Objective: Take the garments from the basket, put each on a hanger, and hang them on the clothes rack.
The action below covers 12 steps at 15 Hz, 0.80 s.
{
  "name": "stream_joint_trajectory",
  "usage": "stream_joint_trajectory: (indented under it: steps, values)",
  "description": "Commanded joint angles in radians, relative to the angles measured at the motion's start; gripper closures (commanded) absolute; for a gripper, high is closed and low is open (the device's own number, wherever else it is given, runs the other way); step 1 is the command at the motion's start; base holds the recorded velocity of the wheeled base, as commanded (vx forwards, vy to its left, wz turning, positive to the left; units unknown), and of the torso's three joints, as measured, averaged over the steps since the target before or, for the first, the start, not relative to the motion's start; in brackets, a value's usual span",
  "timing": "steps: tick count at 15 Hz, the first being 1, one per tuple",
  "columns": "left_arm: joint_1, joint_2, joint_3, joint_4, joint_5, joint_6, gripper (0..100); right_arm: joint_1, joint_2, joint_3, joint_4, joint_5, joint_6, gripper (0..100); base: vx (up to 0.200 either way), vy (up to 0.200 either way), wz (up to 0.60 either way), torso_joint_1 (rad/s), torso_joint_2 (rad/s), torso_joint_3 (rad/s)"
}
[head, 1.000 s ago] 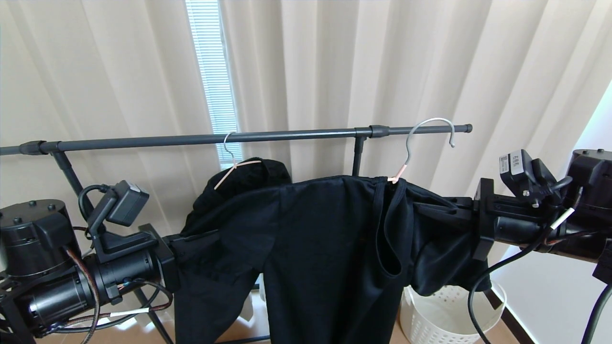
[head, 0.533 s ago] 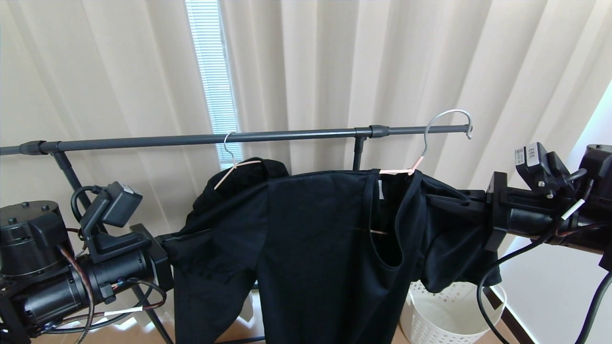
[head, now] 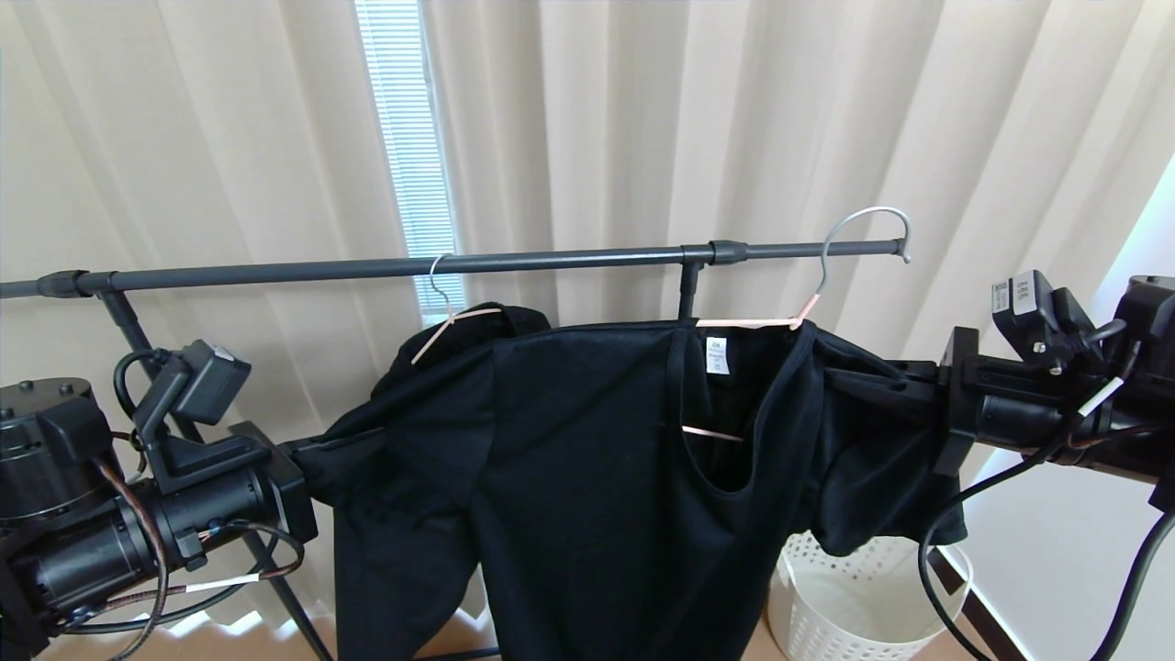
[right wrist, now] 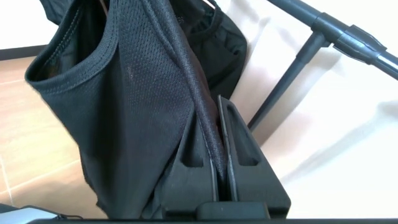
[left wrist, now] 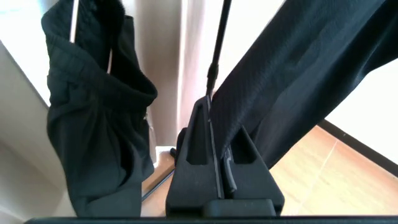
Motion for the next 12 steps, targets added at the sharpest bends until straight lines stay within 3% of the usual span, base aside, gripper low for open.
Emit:
stream_joint_trajectory:
  steps: [1, 4, 5, 10, 12]
  values:
    - [0.012, 0.01, -0.003, 0.0, 0.0, 0.004, 100, 0.0, 0.0, 0.0, 0.0, 0.001, -0.001, 100, 0.0, 0.0, 0.0, 0.0, 0.0, 0.0]
    - [0.008, 0.007, 0.01, 0.0, -0.006, 0.021, 100, 0.0, 0.003, 0.0, 0.0, 0.001, -0.001, 100, 0.0, 0.0, 0.0, 0.0, 0.0, 0.0]
    - [0.006, 0.006, 0.019, 0.0, -0.032, 0.03, 0, 0.0, 0.003, -0.002, 0.001, -0.001, 0.0, 100, 0.0, 0.0, 0.0, 0.0, 0.0, 0.0]
    - [0.003, -0.014, 0.031, -0.005, -0.061, 0.042, 0, 0.002, 0.006, 0.0, 0.004, -0.001, -0.001, 100, 0.0, 0.0, 0.0, 0.0, 0.0, 0.0]
    - [0.003, -0.044, 0.039, -0.014, -0.11, 0.033, 0, 0.005, 0.022, 0.0, 0.004, -0.001, -0.001, 100, 0.0, 0.0, 0.0, 0.0, 0.0, 0.0]
